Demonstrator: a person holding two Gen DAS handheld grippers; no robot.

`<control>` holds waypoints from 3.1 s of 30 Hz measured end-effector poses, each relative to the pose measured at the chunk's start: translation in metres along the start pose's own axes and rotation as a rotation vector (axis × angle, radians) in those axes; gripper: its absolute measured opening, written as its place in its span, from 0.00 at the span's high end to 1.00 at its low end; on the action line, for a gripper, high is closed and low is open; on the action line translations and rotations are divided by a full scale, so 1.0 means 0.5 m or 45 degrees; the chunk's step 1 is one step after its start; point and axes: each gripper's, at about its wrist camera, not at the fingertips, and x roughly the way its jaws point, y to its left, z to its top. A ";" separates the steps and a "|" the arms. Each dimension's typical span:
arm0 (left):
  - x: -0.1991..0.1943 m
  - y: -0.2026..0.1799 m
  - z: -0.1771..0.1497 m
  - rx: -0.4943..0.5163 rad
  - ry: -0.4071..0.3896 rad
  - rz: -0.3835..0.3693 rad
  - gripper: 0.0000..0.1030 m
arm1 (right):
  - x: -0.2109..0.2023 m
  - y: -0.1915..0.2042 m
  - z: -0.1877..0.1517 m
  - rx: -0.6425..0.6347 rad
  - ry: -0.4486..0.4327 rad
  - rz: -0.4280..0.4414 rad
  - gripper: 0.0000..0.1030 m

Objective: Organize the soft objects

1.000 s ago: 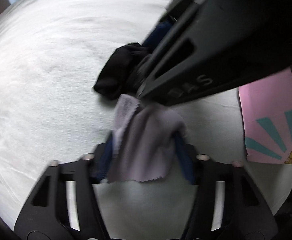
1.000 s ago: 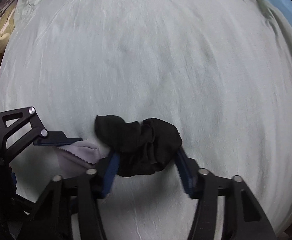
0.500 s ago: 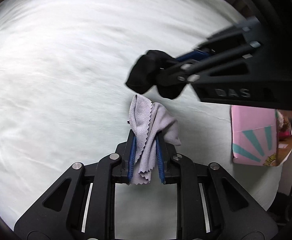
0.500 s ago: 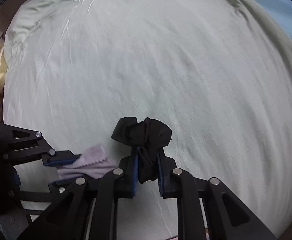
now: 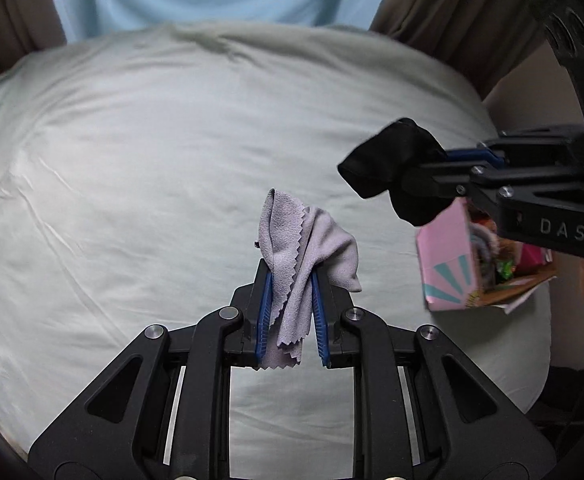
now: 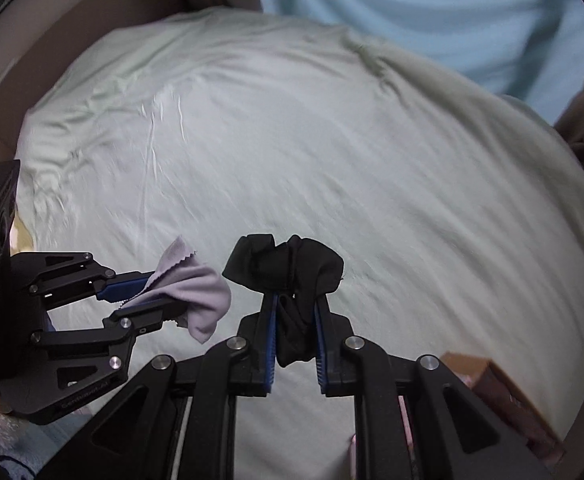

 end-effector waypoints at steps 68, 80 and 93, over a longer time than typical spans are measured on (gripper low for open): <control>0.245 -0.726 0.030 0.448 0.413 0.103 0.03 | -0.213 -0.584 -0.565 0.849 -0.089 0.001 0.23; 0.201 -0.692 0.032 0.407 0.359 0.084 0.00 | -0.245 -0.576 -0.548 0.887 -0.074 -0.115 0.18; -0.081 -0.592 0.067 0.337 0.072 0.109 0.00 | -0.404 -0.439 -0.489 0.838 -0.163 -0.271 0.18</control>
